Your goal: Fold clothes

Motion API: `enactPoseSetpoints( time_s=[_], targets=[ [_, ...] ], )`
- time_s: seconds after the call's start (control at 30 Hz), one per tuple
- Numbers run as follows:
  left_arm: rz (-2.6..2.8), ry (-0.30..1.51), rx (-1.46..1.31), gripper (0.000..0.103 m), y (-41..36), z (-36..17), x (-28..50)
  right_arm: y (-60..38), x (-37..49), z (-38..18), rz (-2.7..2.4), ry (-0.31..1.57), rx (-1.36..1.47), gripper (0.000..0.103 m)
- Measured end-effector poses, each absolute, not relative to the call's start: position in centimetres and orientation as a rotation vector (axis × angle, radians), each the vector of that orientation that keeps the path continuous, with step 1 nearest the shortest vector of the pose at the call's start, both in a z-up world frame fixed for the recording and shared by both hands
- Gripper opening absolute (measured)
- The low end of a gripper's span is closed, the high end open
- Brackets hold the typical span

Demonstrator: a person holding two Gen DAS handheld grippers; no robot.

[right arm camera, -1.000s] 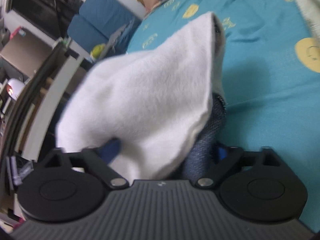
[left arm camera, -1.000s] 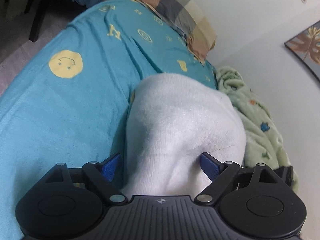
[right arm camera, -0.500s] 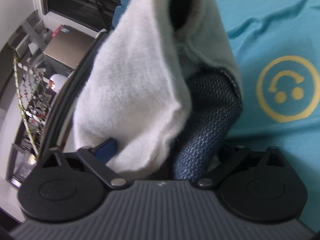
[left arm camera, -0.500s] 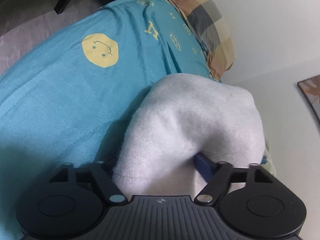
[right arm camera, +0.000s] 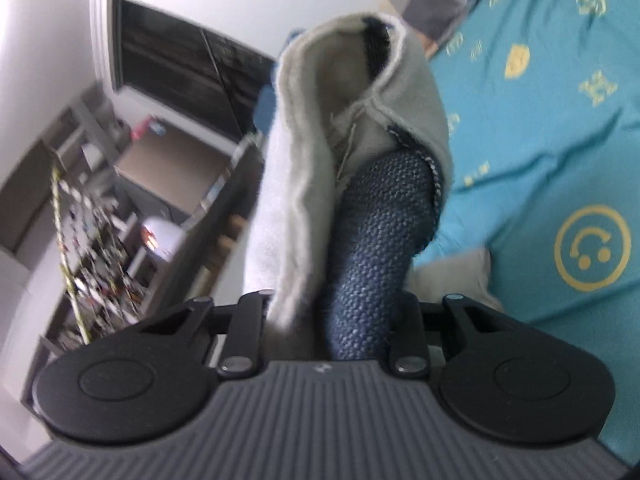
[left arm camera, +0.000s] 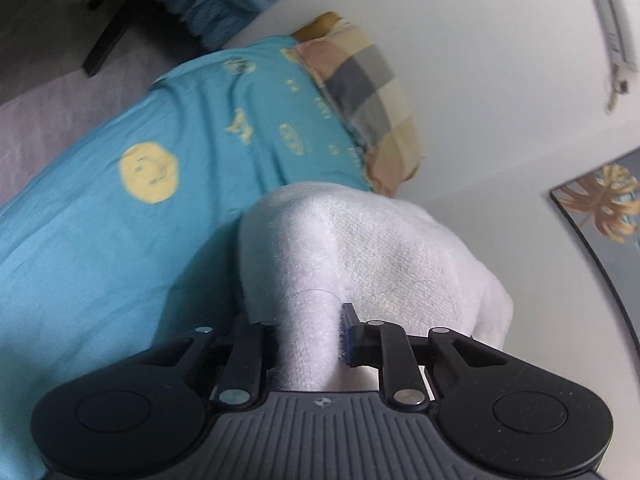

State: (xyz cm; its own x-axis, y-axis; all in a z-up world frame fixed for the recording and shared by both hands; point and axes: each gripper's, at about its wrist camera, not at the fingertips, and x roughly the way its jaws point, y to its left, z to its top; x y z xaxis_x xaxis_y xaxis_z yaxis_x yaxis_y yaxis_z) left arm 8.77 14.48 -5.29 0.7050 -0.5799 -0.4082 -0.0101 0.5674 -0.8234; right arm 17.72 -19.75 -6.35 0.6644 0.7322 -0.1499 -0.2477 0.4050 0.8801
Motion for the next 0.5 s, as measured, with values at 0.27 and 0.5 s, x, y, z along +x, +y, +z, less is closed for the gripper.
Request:
enactPoseSetpoints(
  time_s=[0.27, 0.5],
  targets=[
    [-0.554, 0.613, -0.818, 0.012, 9.0, 6.7, 6.9, -25.1, 11.9, 1.3, 0.630, 0.355, 1.060, 0.030],
    [-0.845, 0.528, -0.691, 0.012, -2.7, 18.0, 3.5, -33.8, 2.2, 8.9, 0.578, 0.106, 1.030, 0.030]
  ],
)
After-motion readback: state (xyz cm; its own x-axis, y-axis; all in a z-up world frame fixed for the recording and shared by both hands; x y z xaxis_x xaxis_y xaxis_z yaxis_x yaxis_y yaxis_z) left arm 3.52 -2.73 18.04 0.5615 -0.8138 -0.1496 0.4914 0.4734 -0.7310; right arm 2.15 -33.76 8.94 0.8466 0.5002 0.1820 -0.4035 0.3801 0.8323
